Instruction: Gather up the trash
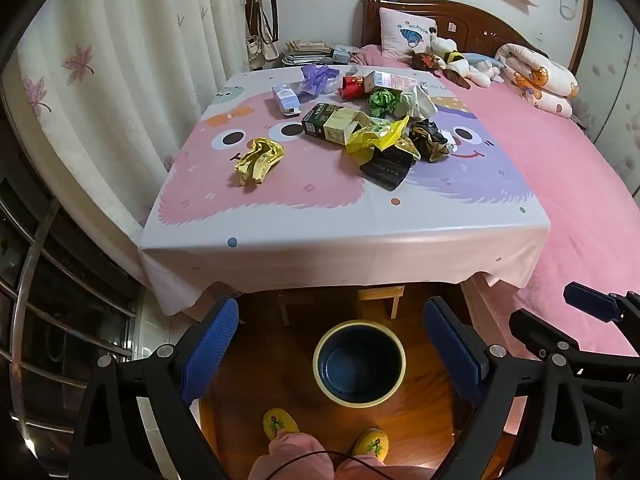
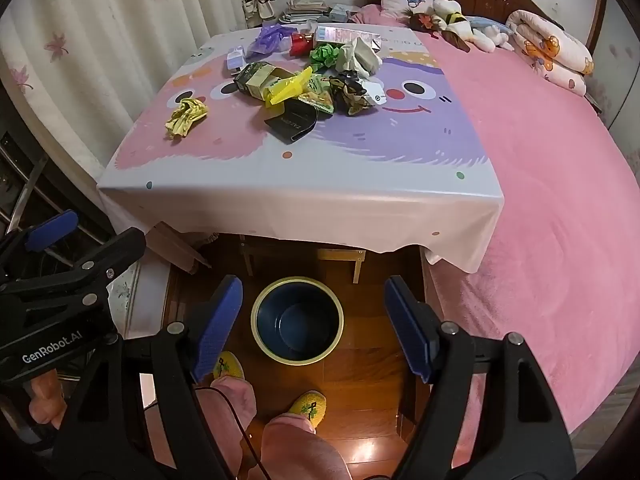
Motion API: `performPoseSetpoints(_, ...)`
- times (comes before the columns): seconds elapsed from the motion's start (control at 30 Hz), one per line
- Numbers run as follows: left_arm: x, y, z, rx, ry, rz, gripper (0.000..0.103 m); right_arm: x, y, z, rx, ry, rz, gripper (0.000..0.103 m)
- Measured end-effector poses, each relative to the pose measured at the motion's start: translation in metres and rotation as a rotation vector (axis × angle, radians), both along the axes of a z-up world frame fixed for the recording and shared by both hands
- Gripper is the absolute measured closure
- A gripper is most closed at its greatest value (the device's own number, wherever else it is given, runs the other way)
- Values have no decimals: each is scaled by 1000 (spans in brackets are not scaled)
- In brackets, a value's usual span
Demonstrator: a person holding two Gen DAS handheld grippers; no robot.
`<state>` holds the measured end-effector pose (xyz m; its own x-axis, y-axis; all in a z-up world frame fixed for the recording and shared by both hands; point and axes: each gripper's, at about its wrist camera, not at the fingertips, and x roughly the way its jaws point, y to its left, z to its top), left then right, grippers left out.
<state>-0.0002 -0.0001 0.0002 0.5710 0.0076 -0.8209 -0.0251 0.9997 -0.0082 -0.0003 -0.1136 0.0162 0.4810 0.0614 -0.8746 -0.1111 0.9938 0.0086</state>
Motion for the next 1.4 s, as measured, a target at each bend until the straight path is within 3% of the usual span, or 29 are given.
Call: performPoseSetpoints(1.4,0,5,-11,-6,24,3,10,6,-1,-11,19,33,4,31)
